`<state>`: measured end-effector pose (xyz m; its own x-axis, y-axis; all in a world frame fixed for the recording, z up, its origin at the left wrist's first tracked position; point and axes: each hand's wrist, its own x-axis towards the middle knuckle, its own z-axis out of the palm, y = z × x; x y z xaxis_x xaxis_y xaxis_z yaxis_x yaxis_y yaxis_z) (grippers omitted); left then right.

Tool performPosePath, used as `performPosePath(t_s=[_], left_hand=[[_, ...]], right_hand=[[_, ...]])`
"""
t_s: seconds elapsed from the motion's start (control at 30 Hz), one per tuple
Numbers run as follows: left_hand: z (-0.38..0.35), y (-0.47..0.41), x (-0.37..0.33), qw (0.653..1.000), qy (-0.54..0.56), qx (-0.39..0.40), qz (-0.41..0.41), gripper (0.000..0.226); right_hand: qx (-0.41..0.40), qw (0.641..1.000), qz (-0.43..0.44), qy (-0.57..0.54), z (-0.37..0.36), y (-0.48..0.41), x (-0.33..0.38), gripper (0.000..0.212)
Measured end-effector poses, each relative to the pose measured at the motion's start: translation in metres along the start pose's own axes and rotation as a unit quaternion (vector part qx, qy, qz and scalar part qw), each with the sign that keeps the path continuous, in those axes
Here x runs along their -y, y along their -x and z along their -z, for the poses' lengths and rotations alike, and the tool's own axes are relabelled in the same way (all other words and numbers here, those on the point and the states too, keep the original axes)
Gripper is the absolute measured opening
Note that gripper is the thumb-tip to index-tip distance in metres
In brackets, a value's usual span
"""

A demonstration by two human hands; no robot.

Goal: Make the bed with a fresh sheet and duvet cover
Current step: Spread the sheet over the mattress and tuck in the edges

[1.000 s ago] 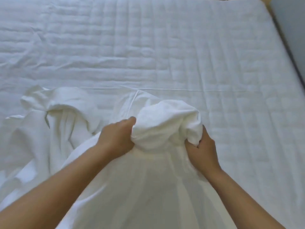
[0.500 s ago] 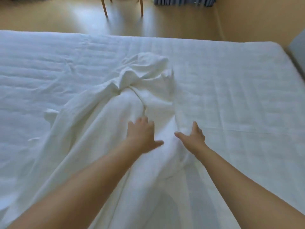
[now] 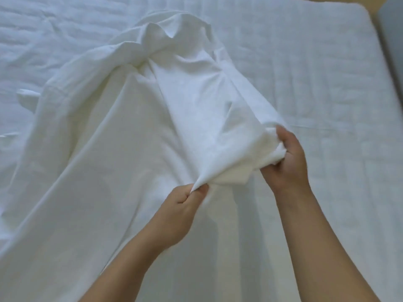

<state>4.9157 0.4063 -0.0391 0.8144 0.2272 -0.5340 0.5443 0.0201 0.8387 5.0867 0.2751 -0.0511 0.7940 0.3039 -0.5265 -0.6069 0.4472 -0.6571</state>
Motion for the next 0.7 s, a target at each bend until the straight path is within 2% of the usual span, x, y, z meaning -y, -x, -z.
performPosePath(t_s=[0.07, 0.17, 0.23, 0.3, 0.37, 0.4, 0.47, 0.53, 0.6, 0.63, 0.7], left_hand=[[-0.006, 0.019, -0.014, 0.992, 0.065, 0.086, 0.061, 0.052], [-0.024, 0.039, -0.02, 0.975, 0.122, 0.107, 0.152, 0.045], [-0.032, 0.046, -0.016, 0.969, 0.143, 0.12, 0.161, 0.03], [-0.041, 0.063, -0.018, 0.959, 0.165, 0.161, 0.167, 0.033], [-0.055, 0.084, -0.025, 0.955, 0.15, 0.195, 0.164, 0.021], [-0.063, 0.097, -0.031, 0.955, 0.131, 0.212, 0.161, 0.016], [-0.084, 0.126, -0.046, 0.951, 0.078, 0.256, 0.152, 0.033], [-0.117, 0.154, -0.054, 0.949, -0.009, 0.305, 0.072, 0.047], [-0.156, 0.174, -0.047, 0.949, -0.104, 0.295, -0.033, 0.048], [-0.174, 0.179, -0.043, 0.945, -0.146, 0.287, -0.051, 0.046], [-0.209, 0.182, -0.022, 0.94, -0.18, 0.286, -0.049, 0.046]], right_hand=[[0.059, 0.995, -0.023, -0.073, 0.015, 0.028, 0.006, 0.026], [0.139, 0.98, -0.142, -0.029, 0.041, 0.065, -0.012, 0.07], [0.132, 0.979, -0.156, 0.019, 0.051, 0.083, -0.019, 0.082], [0.09, 0.988, -0.126, 0.026, 0.055, 0.098, -0.014, 0.087], [0.034, 0.997, -0.076, -0.006, 0.058, 0.119, 0.0, 0.074], [0.005, 0.999, -0.047, -0.025, 0.06, 0.132, 0.01, 0.058], [-0.028, 0.999, 0.024, -0.039, 0.066, 0.169, 0.036, 0.025], [-0.072, 0.99, 0.119, -0.027, 0.082, 0.209, 0.066, 0.025], [-0.175, 0.958, 0.228, 0.013, 0.107, 0.243, 0.092, 0.013], [-0.231, 0.935, 0.265, 0.058, 0.123, 0.256, 0.1, 0.01], [-0.311, 0.88, 0.316, 0.168, 0.159, 0.274, 0.104, 0.019]])
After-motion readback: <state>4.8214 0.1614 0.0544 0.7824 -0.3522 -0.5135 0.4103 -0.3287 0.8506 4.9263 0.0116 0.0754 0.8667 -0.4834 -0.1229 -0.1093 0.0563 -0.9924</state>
